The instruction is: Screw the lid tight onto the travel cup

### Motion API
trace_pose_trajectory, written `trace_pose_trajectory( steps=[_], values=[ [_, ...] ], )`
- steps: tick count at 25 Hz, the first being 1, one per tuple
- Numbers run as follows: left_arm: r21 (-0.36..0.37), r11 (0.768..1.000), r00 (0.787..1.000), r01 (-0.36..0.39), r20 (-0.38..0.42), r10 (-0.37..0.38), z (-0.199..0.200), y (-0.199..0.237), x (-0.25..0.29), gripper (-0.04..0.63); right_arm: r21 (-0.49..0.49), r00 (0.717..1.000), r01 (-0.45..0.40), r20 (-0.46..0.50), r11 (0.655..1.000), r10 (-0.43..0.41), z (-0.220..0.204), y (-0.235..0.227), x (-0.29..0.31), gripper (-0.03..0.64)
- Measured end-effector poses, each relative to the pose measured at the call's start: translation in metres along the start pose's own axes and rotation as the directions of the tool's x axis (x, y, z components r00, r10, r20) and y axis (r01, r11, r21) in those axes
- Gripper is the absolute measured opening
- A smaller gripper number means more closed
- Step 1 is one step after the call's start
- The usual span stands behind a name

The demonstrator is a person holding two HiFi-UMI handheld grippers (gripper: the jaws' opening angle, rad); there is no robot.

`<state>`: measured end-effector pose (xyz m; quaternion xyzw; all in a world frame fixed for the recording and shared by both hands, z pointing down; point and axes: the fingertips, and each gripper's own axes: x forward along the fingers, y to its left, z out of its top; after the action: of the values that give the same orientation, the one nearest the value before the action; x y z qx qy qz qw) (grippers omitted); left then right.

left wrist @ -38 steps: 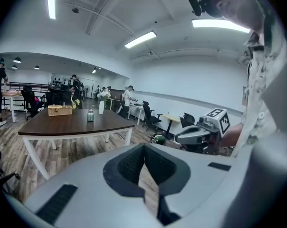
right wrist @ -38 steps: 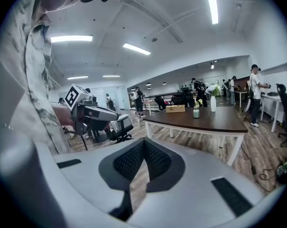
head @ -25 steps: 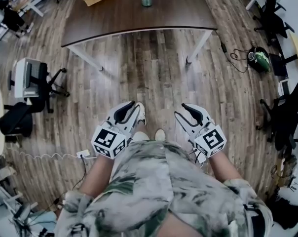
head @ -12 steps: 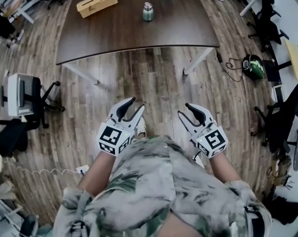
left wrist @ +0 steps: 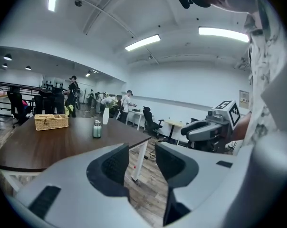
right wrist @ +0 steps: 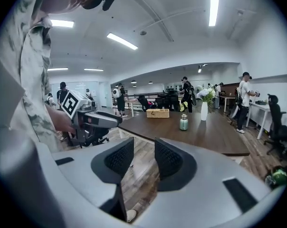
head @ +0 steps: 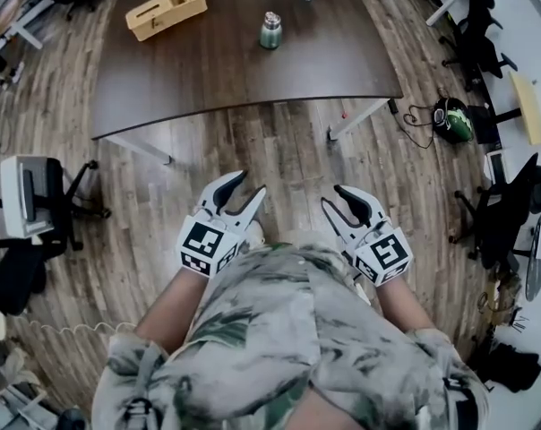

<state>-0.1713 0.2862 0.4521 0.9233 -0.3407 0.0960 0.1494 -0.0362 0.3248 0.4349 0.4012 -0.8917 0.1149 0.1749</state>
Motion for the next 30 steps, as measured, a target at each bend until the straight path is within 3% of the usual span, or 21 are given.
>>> trace_pose_trajectory(
  steps=[11,19,30],
  values=[
    [-0.002,1.000,1.000,-0.028,0.005,0.028,0.021,0.042,0.062,0.168,0.009,1.000,-0.020,-0.004,1.000,0.020,0.015,-0.064,0.037,0.150],
    [-0.018,0.989,0.989,-0.145,-0.007,0.145,0.051,0.067,0.144,0.169,-0.026,0.992,-0.121,0.012,0.992,0.122,0.038,-0.164,0.067,0.150],
    [-0.057,0.948,0.950,-0.314,-0.020,0.313,0.082,0.101,0.264,0.198,-0.052,0.970,-0.242,0.012,0.969,0.243,0.052,-0.299,0.087,0.173]
  ],
)
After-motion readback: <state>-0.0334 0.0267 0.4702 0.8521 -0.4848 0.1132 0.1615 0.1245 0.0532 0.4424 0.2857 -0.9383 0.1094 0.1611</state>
